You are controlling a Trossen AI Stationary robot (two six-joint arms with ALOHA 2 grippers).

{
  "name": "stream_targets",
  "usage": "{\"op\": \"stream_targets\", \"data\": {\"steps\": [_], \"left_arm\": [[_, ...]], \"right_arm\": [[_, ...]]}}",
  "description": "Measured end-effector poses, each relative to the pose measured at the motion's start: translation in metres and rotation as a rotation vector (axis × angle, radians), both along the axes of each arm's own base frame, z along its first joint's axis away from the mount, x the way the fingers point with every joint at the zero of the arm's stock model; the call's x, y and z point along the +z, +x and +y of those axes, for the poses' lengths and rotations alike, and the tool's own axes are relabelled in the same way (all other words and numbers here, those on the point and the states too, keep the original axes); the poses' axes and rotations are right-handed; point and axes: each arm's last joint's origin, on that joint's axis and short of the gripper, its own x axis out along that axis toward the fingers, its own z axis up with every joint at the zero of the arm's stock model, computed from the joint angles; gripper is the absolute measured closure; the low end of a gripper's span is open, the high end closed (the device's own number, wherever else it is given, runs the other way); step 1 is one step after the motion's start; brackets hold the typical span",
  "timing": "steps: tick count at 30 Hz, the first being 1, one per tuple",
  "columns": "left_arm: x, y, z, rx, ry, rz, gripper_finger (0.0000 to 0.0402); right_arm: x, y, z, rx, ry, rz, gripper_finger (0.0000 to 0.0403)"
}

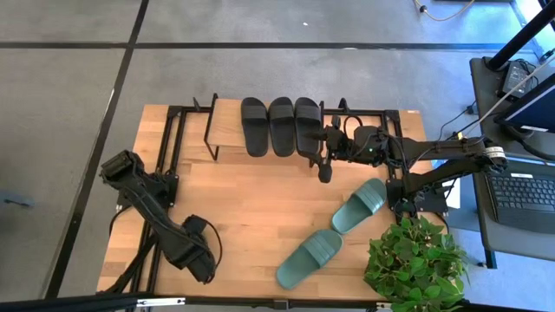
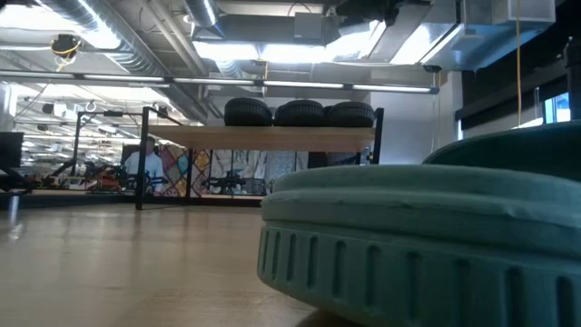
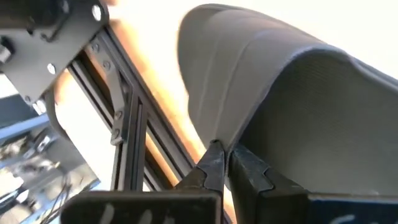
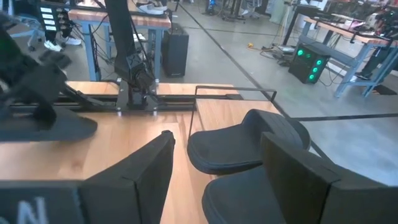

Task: Pick and place slides into the shelf
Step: Put the black slide on the shelf

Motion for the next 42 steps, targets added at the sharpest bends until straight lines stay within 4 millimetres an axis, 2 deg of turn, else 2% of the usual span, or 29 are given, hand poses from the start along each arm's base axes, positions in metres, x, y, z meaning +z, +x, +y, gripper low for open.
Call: {"op": "stream_targets", "data": {"steps": [6, 10, 13, 21, 31, 38, 42], "left_arm": [[0.050, 0.013, -0.002, -0.084, 0.012, -0.113, 0.0400], [0.074, 0.030, 0.003, -0.171, -0.020, -0.234, 0.0400], [0.085, 0.042, 0.012, -0.217, -0.034, -0.270, 0.0401], [0.112, 0.069, 0.042, -0.387, -0.023, -0.367, 0.0401], [0.150, 0.095, 0.086, -0.582, 0.156, -0.490, 0.0401], [0.181, 0.103, 0.121, -0.631, 0.309, -0.550, 0.0401], [0.202, 0.097, 0.141, -0.660, 0.400, -0.577, 0.0401]], "right_arm": [[0.000, 0.000, 0.000, 0.001, -0.004, 0.001, 0.0163], [0.000, 0.000, 0.000, 0.001, -0.004, 0.002, 0.0163], [0.000, 0.000, 0.000, 0.001, -0.004, 0.003, 0.0163], [-0.002, 0.000, 0.000, 0.001, -0.003, 0.020, 0.0163], [-0.002, 0.000, 0.000, 0.001, -0.001, 0.020, 0.0163], [-0.002, 0.000, 0.000, 0.000, 0.003, 0.019, 0.0163], [-0.002, 0.000, 0.000, 0.000, 0.004, 0.022, 0.0163]]}}
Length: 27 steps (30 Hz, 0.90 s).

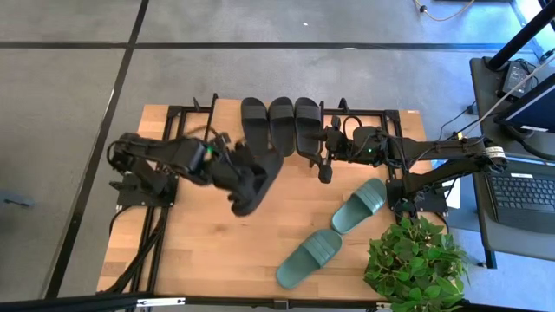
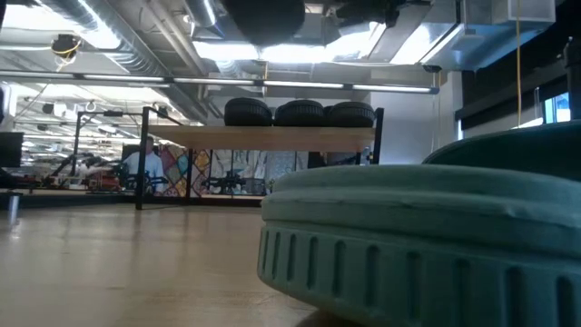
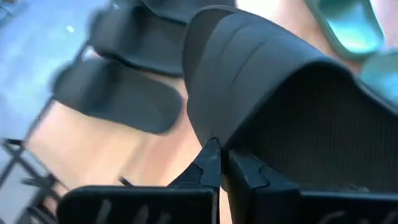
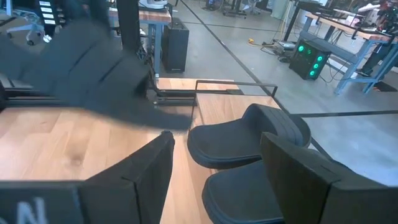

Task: Pick and place slides into the shelf
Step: Put the black slide on the shelf

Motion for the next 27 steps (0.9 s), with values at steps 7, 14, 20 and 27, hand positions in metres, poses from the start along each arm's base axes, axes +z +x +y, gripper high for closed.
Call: {"op": "stream_targets", "data": {"steps": [7, 14, 20, 27], "left_arm": [[0.028, -0.025, 0.040, 0.055, 0.159, -0.048, 0.0401], [0.031, -0.028, 0.083, 0.117, 0.294, 0.055, 0.0401], [0.028, -0.027, 0.115, 0.210, 0.379, 0.139, 0.0401], [0.003, -0.025, 0.139, 0.289, 0.359, 0.250, 0.0401]], "right_arm": [[0.000, 0.000, 0.000, 0.000, 0.002, 0.004, 0.0163], [-0.001, 0.000, 0.000, -0.002, 0.007, 0.007, 0.0163], [-0.003, -0.001, 0.000, -0.013, 0.051, 0.013, 0.0163], [-0.005, -0.001, 0.000, -0.014, 0.054, 0.043, 0.0163]]}}
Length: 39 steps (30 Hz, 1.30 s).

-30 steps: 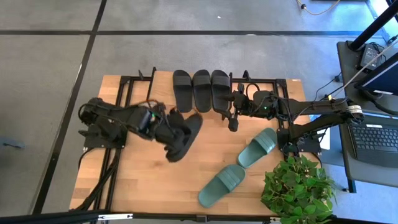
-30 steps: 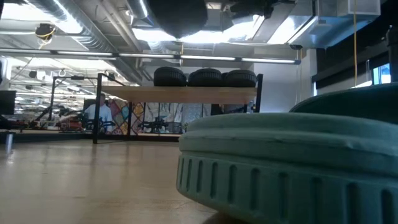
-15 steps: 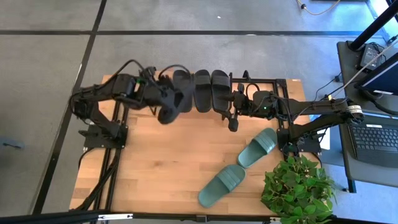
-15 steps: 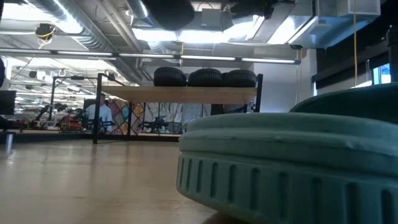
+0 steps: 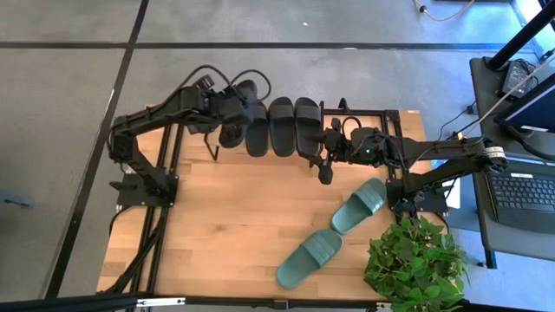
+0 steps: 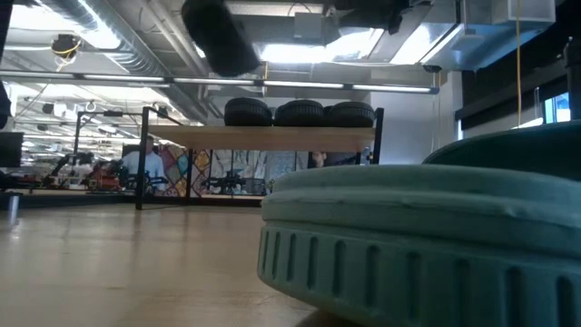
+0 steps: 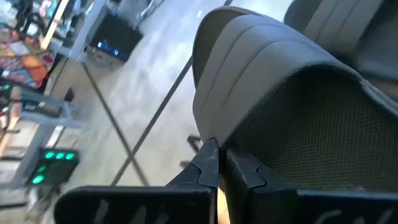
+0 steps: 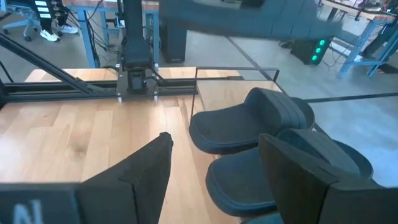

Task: Pick and place slides into the shelf
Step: Put the black slide on the shelf

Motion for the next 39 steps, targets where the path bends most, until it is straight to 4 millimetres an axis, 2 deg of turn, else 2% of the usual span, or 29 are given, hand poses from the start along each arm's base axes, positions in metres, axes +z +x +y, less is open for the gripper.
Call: {"op": "stream_targets", "data": {"steps": [8, 24, 39], "left_arm": [[-0.040, 0.001, 0.017, 0.082, -0.009, 0.152, 0.0401], [-0.092, -0.007, 0.033, 0.165, -0.063, 0.329, 0.0401], [-0.102, -0.001, 0.032, 0.163, -0.064, 0.330, 0.0401]], "right_arm": [[0.000, 0.000, 0.000, -0.001, 0.000, 0.000, 0.0163], [0.000, 0.000, 0.000, -0.007, 0.021, -0.006, 0.0163], [0.000, 0.000, 0.000, -0.007, 0.021, -0.007, 0.0163]]}}
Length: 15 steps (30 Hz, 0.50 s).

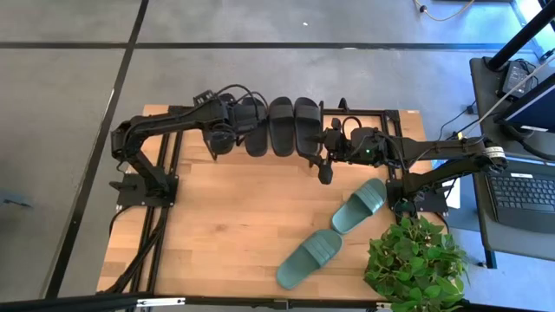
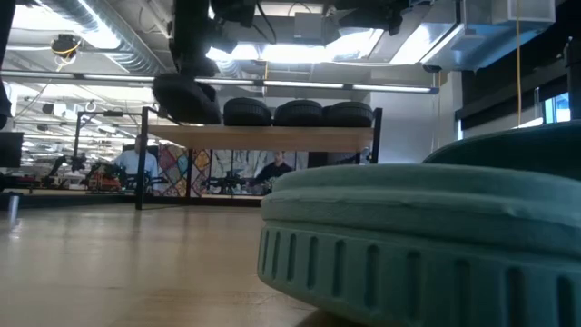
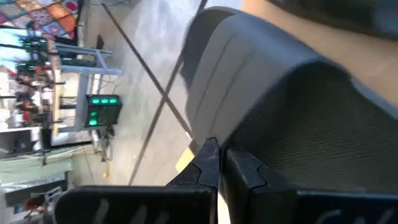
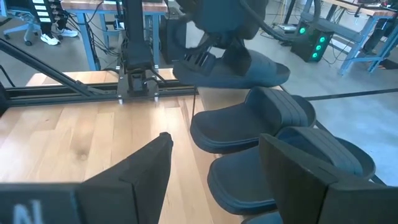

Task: Pick and place slides into the shelf
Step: Put the black slide on the shelf

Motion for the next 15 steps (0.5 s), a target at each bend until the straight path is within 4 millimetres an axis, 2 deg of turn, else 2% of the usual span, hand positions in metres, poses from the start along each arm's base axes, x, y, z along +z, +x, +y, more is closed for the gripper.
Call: {"op": "stream_targets", "data": {"steps": [15], "left_arm": [[-0.013, 0.018, 0.003, -0.058, -0.050, -0.010, 0.0401]], "right_arm": [[-0.001, 0.000, 0.000, -0.009, 0.007, 0.008, 0.0163]]}}
